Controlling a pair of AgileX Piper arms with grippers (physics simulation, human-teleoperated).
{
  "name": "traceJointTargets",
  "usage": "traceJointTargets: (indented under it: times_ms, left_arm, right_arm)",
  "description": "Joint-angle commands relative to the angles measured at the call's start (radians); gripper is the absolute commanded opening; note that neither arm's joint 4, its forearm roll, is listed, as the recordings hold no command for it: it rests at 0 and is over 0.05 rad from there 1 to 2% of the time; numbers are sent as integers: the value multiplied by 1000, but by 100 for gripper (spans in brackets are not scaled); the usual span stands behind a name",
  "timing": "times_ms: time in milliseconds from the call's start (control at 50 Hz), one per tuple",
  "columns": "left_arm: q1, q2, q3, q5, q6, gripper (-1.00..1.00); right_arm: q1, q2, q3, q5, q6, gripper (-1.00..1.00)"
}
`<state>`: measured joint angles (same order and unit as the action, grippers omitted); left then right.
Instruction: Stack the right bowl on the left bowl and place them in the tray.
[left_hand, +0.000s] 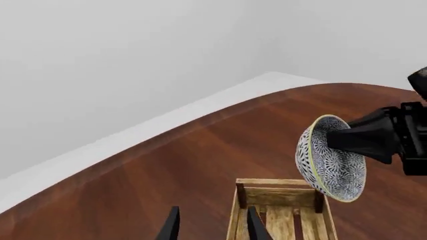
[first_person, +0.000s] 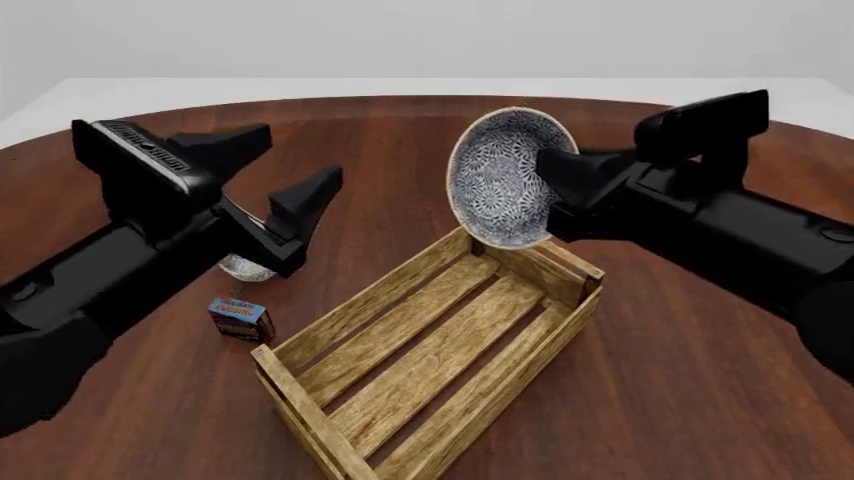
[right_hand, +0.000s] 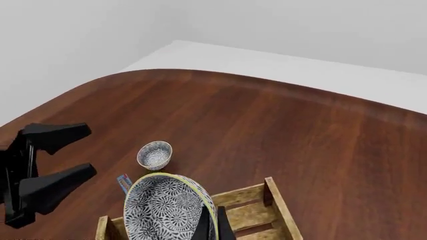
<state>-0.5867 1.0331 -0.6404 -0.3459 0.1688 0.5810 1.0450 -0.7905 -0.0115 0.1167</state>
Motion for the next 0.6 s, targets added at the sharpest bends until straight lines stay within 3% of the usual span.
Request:
traceJointTargets:
  times_ms: [20, 300, 600]
  left_arm:
    - [-71, 85, -93, 16, -39, 100]
    - [-161, 141, -170, 47, -94, 100]
    - [-202, 215, -210, 39, -150, 100]
  right_arm:
    - [4, 12, -4, -7, 2, -100]
    - [5, 41, -6, -19, 2, -100]
    - [4, 49, -6, -22, 3, -100]
